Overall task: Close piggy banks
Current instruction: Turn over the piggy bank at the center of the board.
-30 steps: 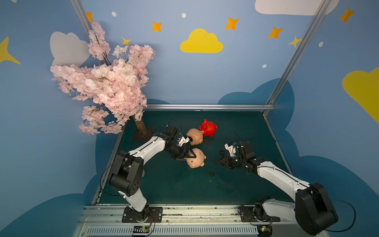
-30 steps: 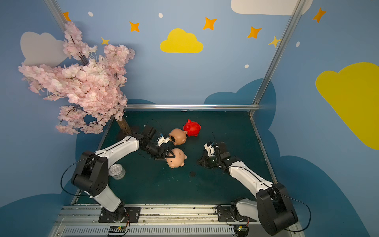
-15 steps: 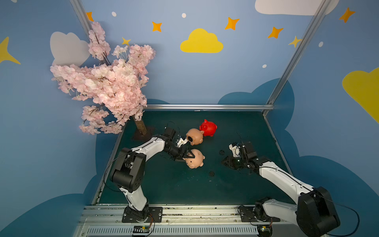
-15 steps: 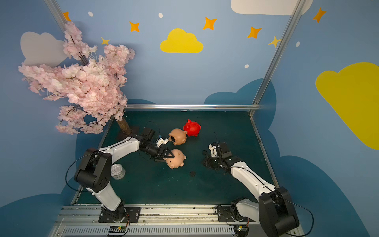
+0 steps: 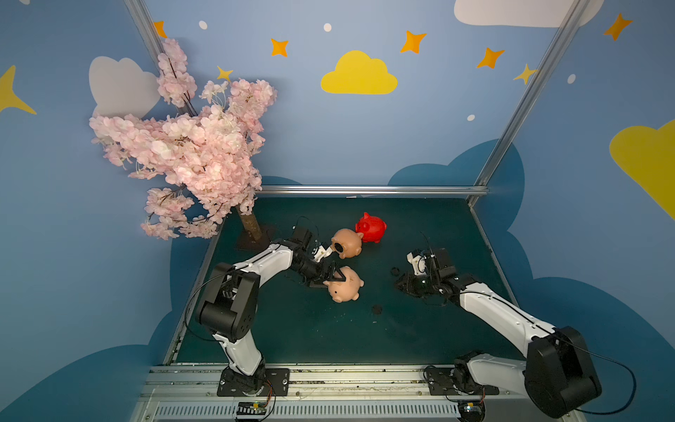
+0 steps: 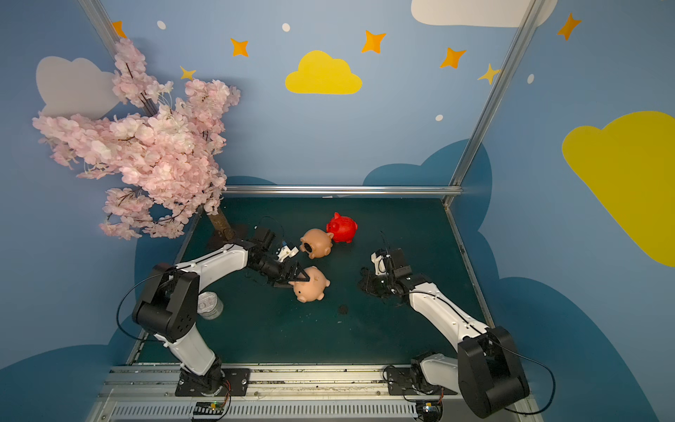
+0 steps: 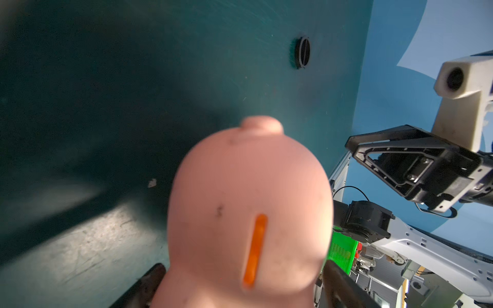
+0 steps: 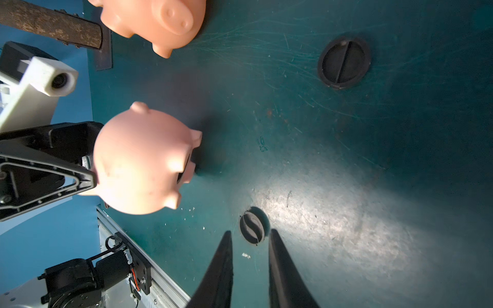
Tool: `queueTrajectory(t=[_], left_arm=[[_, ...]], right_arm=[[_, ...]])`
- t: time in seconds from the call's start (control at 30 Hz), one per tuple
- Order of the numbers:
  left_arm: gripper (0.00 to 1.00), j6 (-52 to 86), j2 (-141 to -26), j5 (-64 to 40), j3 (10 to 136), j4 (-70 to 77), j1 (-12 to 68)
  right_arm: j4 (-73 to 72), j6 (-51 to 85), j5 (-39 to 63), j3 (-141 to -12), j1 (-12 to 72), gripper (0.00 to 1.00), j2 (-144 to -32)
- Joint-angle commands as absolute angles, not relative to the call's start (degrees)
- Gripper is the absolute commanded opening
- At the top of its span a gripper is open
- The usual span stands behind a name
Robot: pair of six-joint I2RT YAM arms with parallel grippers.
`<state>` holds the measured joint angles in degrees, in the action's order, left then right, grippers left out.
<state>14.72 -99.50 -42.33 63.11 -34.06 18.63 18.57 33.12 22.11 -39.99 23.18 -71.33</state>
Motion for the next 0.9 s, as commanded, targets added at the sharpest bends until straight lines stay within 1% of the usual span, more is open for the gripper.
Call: queueTrajectory(t=[0.0, 0.37, 0.6, 0.87], left_arm=[[0.92, 13.8, -100.6, -39.9, 64.1, -36.2, 18.4], [0.96, 13.3, -100.6, -35.6, 64.6, -37.9, 18.2], [0.98, 14.3, -100.1, -31.8, 64.6, -38.8, 18.1], [0.98, 15.3, -99.3, -29.2, 64.7, -39.5, 17.7]], right_arm=[[20.2, 32.0, 22.4, -42.1, 22.8, 0.24, -72.3], [21.2, 31.5, 20.1, -43.7, 22.5, 0.24, -73.4], [27.2, 28.6, 14.6, -49.5, 22.3, 0.24, -78.1], [29.9, 28.6, 12.0, -54.5, 22.3, 0.25, -84.9]])
